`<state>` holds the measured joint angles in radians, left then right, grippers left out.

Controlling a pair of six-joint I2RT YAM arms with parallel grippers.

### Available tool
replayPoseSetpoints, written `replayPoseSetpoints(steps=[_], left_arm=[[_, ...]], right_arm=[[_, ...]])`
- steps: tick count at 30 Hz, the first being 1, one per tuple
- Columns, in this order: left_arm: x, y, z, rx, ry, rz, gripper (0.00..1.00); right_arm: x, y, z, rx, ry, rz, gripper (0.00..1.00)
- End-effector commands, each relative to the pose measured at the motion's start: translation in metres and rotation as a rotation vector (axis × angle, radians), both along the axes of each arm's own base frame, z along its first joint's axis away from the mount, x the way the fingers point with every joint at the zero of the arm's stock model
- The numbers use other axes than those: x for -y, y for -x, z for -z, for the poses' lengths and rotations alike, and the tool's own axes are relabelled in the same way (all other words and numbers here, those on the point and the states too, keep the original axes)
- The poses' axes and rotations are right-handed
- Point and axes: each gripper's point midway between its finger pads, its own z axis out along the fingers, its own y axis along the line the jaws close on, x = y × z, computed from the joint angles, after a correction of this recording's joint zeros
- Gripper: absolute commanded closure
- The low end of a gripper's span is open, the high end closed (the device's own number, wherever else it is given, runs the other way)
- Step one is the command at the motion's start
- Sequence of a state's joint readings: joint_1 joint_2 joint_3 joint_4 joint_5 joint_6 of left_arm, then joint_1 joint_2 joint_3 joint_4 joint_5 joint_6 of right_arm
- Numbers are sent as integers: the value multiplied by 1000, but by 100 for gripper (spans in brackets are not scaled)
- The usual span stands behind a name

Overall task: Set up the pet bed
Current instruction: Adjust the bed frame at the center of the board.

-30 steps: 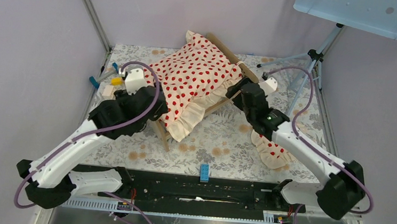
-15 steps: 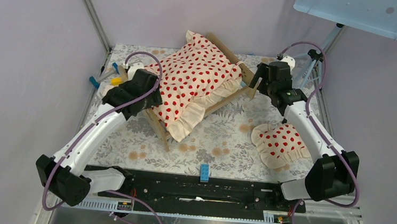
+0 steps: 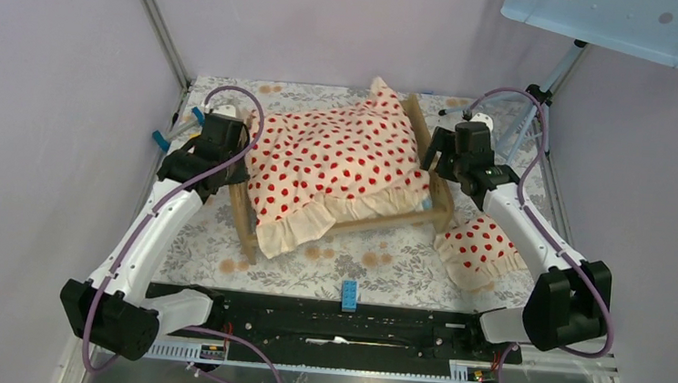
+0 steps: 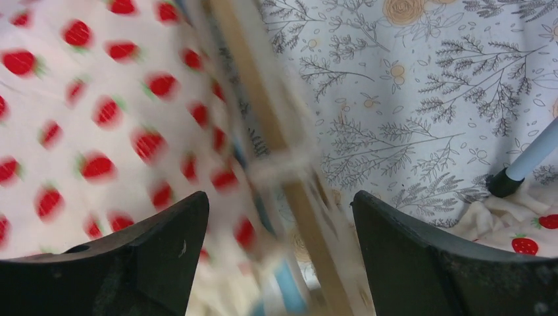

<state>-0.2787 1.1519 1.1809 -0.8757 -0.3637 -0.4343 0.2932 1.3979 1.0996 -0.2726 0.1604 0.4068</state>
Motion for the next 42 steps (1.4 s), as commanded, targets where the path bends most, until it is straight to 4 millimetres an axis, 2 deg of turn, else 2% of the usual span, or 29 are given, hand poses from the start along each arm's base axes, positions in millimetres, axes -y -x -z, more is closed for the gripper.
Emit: replayPoseSetpoints(steps=[1, 3, 7, 12, 14, 19, 23, 25, 29, 31, 32, 34, 36, 39, 42], left_arm=[[45, 10, -7, -12, 18, 421, 100], [44, 9, -8, -12, 10, 441, 100], [35, -10, -18, 35, -23, 387, 100], [-8, -41, -26, 42, -58, 143, 100], [-22, -47, -25, 46, -31, 69, 100], [-62, -53, -18, 55, 10, -115, 100], [-84, -51, -13, 57, 22, -190, 100], [-84, -52, -13, 69, 32, -166, 97], [-71, -55, -22, 92, 70, -89, 58], [-67, -56, -30, 113, 80, -64, 45], [-65, -57, -36, 127, 85, -49, 43], [-56, -59, -47, 156, 99, 13, 48], [-49, -60, -47, 156, 107, 60, 55], [-55, -56, -27, 74, 77, 48, 58], [-72, -45, 0, -22, 18, -31, 56]], right_arm=[[3, 7, -21, 74, 10, -39, 13], [3, 14, -23, 84, 12, -62, 13], [-7, 26, -23, 103, -9, -148, 12], [-14, 24, -20, 49, -8, -187, 13], [1, 21, -20, 25, 29, -93, 15], [23, 30, -26, 45, 52, 33, 20], [16, 37, -20, 16, 31, -11, 21], [8, 41, -22, 28, 9, -65, 22], [-16, 49, -43, 136, -63, -228, 21], [-33, 56, -53, 168, -109, -336, 21], [-41, 59, -56, 176, -128, -385, 21], [-48, 56, -60, 175, -128, -430, 20], [-38, 48, -60, 154, -80, -381, 19], [-27, 41, -61, 150, -41, -322, 17], [-30, 44, -63, 165, -64, -327, 17]])
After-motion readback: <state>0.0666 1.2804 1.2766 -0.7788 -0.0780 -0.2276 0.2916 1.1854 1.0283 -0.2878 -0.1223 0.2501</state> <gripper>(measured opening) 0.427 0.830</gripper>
